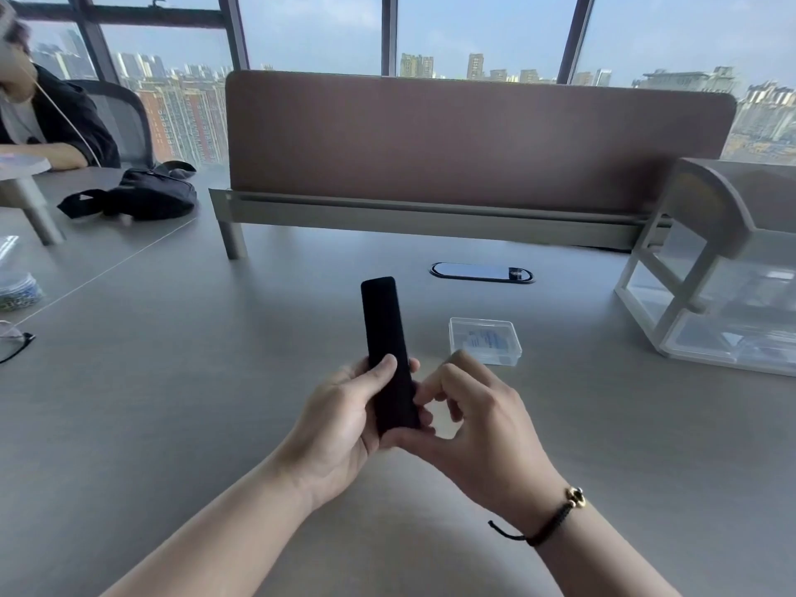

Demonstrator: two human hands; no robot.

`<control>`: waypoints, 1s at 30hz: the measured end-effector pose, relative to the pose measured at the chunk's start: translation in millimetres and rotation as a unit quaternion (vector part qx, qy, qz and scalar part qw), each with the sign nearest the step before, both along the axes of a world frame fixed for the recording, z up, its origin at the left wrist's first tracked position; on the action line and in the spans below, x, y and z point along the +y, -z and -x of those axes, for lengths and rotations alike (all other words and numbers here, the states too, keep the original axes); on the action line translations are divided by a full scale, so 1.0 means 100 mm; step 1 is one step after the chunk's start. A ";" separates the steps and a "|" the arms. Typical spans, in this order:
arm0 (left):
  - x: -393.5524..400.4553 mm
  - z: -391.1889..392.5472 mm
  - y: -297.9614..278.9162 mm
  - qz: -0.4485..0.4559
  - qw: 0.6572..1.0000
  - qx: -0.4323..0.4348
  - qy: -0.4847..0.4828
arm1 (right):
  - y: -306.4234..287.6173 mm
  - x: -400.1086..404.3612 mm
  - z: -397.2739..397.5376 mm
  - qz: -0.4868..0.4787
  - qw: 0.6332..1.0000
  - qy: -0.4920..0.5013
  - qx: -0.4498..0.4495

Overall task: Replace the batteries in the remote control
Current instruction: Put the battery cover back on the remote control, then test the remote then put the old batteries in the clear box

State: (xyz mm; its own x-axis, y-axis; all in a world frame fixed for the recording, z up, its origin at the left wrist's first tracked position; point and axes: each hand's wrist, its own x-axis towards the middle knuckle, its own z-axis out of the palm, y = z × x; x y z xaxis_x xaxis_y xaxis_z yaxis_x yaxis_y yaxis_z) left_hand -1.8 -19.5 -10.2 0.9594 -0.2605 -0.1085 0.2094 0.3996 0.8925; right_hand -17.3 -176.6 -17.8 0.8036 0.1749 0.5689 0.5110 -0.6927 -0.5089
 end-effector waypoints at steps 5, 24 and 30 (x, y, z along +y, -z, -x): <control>-0.04 0.03 -0.02 0.051 0.998 0.027 0.011 | 0.00 0.02 0.01 0.044 0.995 -0.030 -0.084; -0.09 0.06 0.01 0.084 0.993 0.078 0.029 | 0.03 0.02 -0.04 -0.139 0.989 -0.041 0.004; -0.09 0.09 0.03 -0.046 0.998 -0.022 0.046 | -0.03 0.02 -0.08 -0.372 0.904 -0.037 0.210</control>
State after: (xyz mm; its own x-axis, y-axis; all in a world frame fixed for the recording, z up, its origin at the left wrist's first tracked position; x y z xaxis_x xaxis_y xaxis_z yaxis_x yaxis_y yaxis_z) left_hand -10.8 -28.9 -12.9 0.9365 -0.3376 -0.0953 0.2018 0.2962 0.9336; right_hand -9.7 -174.9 -14.3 0.9775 -0.0674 0.1998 0.1965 -0.0515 -0.9791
